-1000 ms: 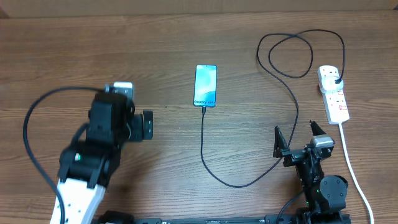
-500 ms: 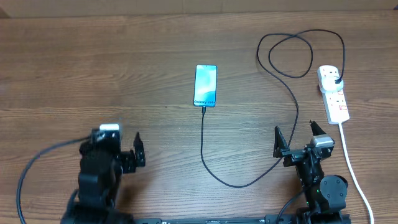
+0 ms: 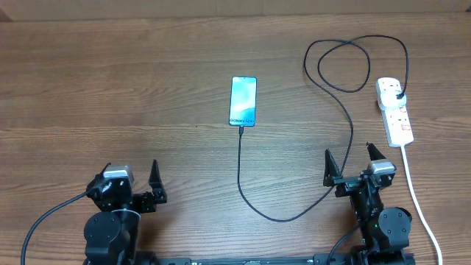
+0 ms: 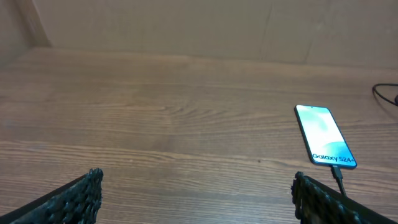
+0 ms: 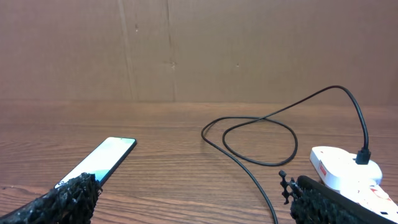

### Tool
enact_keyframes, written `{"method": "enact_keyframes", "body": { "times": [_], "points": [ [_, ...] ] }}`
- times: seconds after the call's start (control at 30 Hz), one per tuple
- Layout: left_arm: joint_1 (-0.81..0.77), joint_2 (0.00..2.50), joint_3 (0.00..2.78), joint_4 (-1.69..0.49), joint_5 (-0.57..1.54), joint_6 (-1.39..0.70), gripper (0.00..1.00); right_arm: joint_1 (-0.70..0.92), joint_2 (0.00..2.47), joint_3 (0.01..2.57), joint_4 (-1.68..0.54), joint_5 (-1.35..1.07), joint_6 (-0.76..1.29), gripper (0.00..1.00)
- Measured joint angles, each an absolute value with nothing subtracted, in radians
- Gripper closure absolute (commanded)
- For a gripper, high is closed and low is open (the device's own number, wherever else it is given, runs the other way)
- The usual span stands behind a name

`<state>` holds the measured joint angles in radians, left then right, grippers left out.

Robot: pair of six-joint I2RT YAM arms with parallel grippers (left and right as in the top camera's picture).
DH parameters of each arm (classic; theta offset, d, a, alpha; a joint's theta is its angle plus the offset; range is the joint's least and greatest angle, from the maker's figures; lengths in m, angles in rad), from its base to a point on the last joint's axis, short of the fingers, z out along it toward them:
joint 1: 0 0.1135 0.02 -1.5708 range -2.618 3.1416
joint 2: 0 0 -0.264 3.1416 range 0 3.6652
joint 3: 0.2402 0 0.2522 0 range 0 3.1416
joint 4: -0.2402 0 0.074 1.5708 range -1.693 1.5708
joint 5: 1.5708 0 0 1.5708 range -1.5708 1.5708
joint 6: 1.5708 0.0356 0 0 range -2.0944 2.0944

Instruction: Plug charger to phone and switch on socket

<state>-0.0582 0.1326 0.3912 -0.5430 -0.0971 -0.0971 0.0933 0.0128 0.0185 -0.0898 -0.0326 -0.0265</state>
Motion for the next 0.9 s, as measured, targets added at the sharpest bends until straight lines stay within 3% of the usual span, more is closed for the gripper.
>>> {"method": "enact_keyframes", "body": {
  "times": [0.9],
  "points": [
    [-0.044, 0.015, 0.084, 0.000, -0.061, -0.093, 0.00, 0.093, 0.013, 0.019, -0.090, -0.032, -0.027, 0.00]
  ]
}}
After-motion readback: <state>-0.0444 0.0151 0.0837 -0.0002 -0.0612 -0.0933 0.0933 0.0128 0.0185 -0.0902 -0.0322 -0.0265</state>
